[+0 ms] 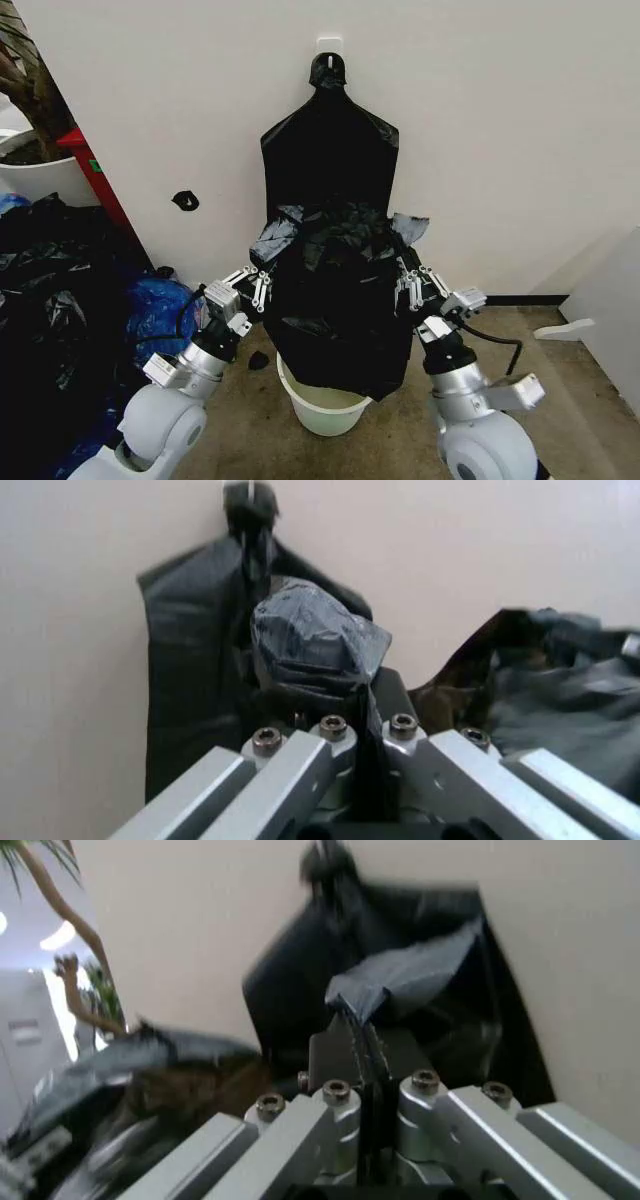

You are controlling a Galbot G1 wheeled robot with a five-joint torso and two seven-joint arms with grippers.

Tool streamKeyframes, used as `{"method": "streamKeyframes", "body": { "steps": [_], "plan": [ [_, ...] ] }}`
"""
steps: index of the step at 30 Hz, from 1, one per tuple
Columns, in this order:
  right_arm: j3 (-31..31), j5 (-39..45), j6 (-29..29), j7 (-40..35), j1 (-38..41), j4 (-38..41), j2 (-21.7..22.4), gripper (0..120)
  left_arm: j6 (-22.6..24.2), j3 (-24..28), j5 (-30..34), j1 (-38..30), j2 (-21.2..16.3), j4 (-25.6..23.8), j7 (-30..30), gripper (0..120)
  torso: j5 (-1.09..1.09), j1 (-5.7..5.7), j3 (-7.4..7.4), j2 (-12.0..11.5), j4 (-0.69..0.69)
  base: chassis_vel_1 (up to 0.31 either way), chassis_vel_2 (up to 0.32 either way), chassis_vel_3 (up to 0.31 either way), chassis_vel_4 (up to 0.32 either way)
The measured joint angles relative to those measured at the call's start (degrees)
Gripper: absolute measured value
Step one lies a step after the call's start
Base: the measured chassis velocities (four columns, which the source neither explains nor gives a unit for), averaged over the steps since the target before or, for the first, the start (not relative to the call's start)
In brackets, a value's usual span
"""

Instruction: Place the garbage bag over the trash bin.

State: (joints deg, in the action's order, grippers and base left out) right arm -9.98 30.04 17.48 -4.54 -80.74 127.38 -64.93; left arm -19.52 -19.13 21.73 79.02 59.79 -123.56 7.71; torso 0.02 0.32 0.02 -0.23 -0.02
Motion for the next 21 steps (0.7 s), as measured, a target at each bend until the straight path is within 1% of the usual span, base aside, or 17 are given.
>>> {"method": "streamKeyframes", "body": {
  "steps": [2, 3, 5, 9, 11, 13, 14, 16, 18, 20, 21],
  "plan": [
    [1.44, -0.94, 0.11, -0.32, 0.01, -1.93, 0.04, 0, -0.02, 0.42, 0.08, 0.82, 0.90, 1.81, -0.28, 0, 0.00, 0.00, 0.00, 0.00, 0.00, 0.000, 0.000, 0.000, 0.000],
    [1.44, -0.94, 0.11, -0.32, 0.01, -1.93, 0.04, 0, -0.02, 0.42, 0.08, 0.82, 0.90, 1.81, -0.28, 0, 0.00, 0.00, 0.00, 0.00, 0.00, 0.000, 0.000, 0.000, 0.000],
    [2.62, -1.77, 0.07, -1.22, -0.08, -2.79, 0.11, 0, -0.02, 1.18, 0.78, 1.77, 2.43, 3.51, -0.56, 0, 0.00, 0.00, 0.00, 0.00, 0.00, 0.000, 0.000, 0.000, 0.000],
    [4.11, -3.06, -0.83, -4.98, -0.69, -2.88, 0.22, 0, -0.03, 4.46, 4.28, 3.17, 5.36, 5.57, -0.25, 0, -0.01, 0.00, 0.00, 0.00, 0.00, 0.000, 0.000, 0.000, 0.000],
    [4.21, -3.72, -1.07, -5.92, -1.00, -2.82, 0.33, 0, -0.09, 5.17, 5.32, 3.35, 5.86, 5.83, 0.22, 0, -0.01, 0.00, 0.00, 0.00, 0.01, 0.000, 0.000, 0.000, 0.000],
    [4.13, -5.10, -1.79, -8.38, -1.89, -2.17, 0.79, 0, -0.48, 7.08, 8.86, 3.66, 7.12, 6.48, 2.68, 0, 0.00, 0.00, 0.00, 0.00, 0.00, 0.000, 0.000, 0.000, 0.000],
    [3.73, -5.55, -2.49, -10.21, -2.65, -1.06, 1.23, 0, -0.79, 8.18, 11.83, 3.67, 7.72, 6.76, 5.41, 0, 0.00, 0.00, 0.00, 0.00, -0.01, 0.000, 0.000, 0.000, 0.000],
    [2.93, -5.49, -3.10, -12.20, -3.67, 0.90, 1.81, 0, -1.04, 9.17, 15.40, 3.61, 8.07, 7.02, 9.57, 0, 0.00, 0.00, 0.00, 0.00, -0.01, 0.000, 0.000, 0.000, 0.000],
    [2.27, -5.62, -3.18, -13.61, -4.47, 2.49, 2.15, 0, -1.17, 9.73, 18.53, 3.47, 7.90, 7.26, 13.74, 0, 0.00, 0.00, 0.00, 0.00, -0.01, 0.000, 0.000, 0.000, 0.000],
    [2.17, -5.78, -3.16, -13.94, -4.71, 2.81, 2.22, 0, -1.17, 9.80, 19.22, 3.45, 7.74, 7.34, 14.68, 0, 0.00, 0.00, 0.00, 0.00, -0.01, 0.000, 0.000, 0.000, 0.000],
    [1.97, -6.58, -2.81, -14.88, -5.43, 3.72, 2.43, 0, -1.06, 9.96, 21.43, 3.36, 7.07, 7.52, 17.01, 0, 0.00, 0.00, 0.00, 0.00, 0.00, 0.000, 0.000, 0.000, 0.000]
  ]
}}
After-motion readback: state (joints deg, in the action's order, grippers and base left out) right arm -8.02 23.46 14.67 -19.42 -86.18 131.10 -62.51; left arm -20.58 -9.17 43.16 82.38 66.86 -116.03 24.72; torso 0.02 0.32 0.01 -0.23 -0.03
